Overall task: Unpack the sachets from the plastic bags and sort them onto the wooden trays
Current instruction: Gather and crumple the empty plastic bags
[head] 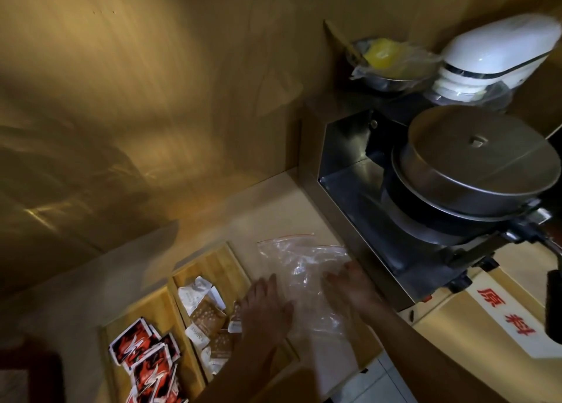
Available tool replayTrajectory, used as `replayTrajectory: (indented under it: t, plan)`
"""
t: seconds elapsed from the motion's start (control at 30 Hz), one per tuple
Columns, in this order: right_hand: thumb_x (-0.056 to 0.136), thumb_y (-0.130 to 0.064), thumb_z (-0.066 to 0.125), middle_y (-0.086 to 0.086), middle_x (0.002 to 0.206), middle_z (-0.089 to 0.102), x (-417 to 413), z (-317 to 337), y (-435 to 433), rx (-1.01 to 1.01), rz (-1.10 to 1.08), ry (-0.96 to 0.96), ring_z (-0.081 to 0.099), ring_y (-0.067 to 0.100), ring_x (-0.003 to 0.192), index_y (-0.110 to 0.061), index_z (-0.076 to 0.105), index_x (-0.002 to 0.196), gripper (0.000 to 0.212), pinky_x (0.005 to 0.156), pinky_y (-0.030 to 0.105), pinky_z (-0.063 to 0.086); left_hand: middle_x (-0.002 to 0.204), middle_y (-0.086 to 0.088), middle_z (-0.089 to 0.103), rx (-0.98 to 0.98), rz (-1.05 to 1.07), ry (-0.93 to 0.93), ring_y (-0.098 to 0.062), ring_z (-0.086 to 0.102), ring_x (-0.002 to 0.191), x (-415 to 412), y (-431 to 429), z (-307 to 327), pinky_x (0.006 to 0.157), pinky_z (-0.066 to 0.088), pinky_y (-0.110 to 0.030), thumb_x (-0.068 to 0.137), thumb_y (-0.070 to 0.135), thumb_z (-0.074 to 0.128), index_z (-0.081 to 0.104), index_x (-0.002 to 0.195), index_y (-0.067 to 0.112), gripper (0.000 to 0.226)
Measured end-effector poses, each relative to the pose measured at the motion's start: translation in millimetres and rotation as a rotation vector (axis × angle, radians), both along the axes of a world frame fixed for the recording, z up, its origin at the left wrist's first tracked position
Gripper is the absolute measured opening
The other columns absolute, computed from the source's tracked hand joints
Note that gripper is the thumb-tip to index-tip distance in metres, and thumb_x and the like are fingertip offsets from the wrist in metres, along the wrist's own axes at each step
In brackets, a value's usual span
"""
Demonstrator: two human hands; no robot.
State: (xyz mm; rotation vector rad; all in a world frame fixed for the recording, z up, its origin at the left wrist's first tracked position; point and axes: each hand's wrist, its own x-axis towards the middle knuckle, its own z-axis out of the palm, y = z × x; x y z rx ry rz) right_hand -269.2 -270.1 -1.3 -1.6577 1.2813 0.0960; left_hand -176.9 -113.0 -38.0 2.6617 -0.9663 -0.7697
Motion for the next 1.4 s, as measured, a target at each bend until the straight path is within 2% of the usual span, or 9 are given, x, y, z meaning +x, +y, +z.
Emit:
replayTrajectory:
  t: [0.07,0.27,0.37,0.57,0.73,0.87,0.97,1.2,1.4]
  plan:
    - [0.073,-0.041,0.069,0.017,0.122,0.059,8.0,-1.7,2.4,0.023,-0.017,-0.028,0.059,0.031,0.106,-0.006,0.042,0.126,0.069,0.085,0.035,0.048,0.088,-0.013,0.074,0.008,0.006,-0.065,-0.03,0.072,0.077,-3.3,1.0,4.8,0.058,0.058,-0.042,0.063,0.051,0.039,0.07,0.101,0.009,0.064]
    - [0.063,-0.033,0.081,0.014,0.132,0.051,25.8,1.0,12.0,0.046,0.059,-0.091,0.053,0.03,0.116,-0.013,0.025,0.137,0.095,0.087,0.033,0.047,0.149,-0.008,0.036,-0.05,0.04,-0.071,-0.023,0.033,0.138,-4.1,-3.0,0.8,0.112,0.03,-0.038,0.074,0.057,0.022,0.023,0.145,0.016,0.082]
    - [0.063,-0.021,0.079,0.009,0.12,0.058,30.3,0.9,15.7,-0.007,0.146,-0.087,0.059,0.028,0.105,-0.016,0.024,0.136,0.091,0.083,0.038,0.052,0.147,-0.002,0.039,-0.145,0.077,-0.009,-0.018,0.037,0.135,-3.4,-3.3,-0.3,0.111,0.032,-0.035,0.072,0.058,0.02,0.027,0.143,0.019,0.081]
    - [0.074,0.003,0.06,0.004,0.093,0.058,36.5,11.3,13.1,0.016,0.124,-0.237,0.057,0.02,0.081,-0.023,0.028,0.135,0.074,0.066,0.027,0.048,0.141,-0.011,0.046,-0.57,0.445,0.262,-0.024,0.044,0.129,2.1,-7.6,13.7,0.11,0.034,-0.037,0.084,0.027,0.061,0.035,0.139,0.008,0.064]
    - [0.076,0.014,0.057,0.003,0.086,0.054,46.7,24.3,5.4,0.118,0.084,-0.374,0.053,0.016,0.073,-0.022,0.021,0.143,0.084,0.055,0.017,0.046,0.108,-0.012,0.064,-0.758,0.857,0.685,-0.024,0.065,0.093,23.1,-3.6,32.0,0.073,0.054,-0.036,0.075,0.034,0.073,0.045,0.116,0.014,0.054]
    - [0.076,0.012,0.061,0.005,0.077,0.056,50.9,37.1,4.6,0.176,0.116,-0.441,0.053,0.013,0.066,-0.026,0.024,0.143,0.086,0.058,0.022,0.049,0.063,0.005,0.07,-0.719,0.734,1.017,-0.007,0.067,0.058,38.8,8.4,49.6,0.053,0.053,-0.023,0.083,0.042,0.06,0.071,0.078,0.016,0.029]
    - [0.073,0.007,0.068,0.004,0.085,0.063,53.7,40.8,6.1,0.218,0.178,-0.45,0.061,0.015,0.07,-0.029,0.032,0.139,0.085,0.063,0.026,0.055,0.095,-0.013,0.072,-0.794,0.717,1.197,-0.024,0.07,0.083,42.3,18.2,54.5,0.071,0.057,-0.032,0.087,0.021,0.057,0.069,0.1,0.001,0.026]
    - [0.075,-0.022,0.073,0.018,0.109,0.067,59.8,46.1,16.2,0.268,0.199,-0.43,0.064,0.025,0.086,-0.012,0.055,0.111,0.042,0.071,0.031,0.051,0.091,-0.023,0.071,-0.783,0.798,0.895,-0.028,0.068,0.063,42.1,24.9,68.1,0.038,0.046,-0.021,0.074,0.014,0.074,0.067,0.092,-0.007,0.029]
    - [0.068,-0.017,0.079,0.012,0.108,0.065,67.1,45.3,21.6,0.271,0.275,-0.44,0.065,0.025,0.094,-0.015,0.049,0.121,0.061,0.074,0.032,0.055,0.097,-0.024,0.072,-0.794,0.723,0.856,-0.043,0.069,0.089,44.7,33.7,81.5,0.083,0.049,-0.061,0.061,0.018,0.083,0.072,0.089,0.005,0.033]
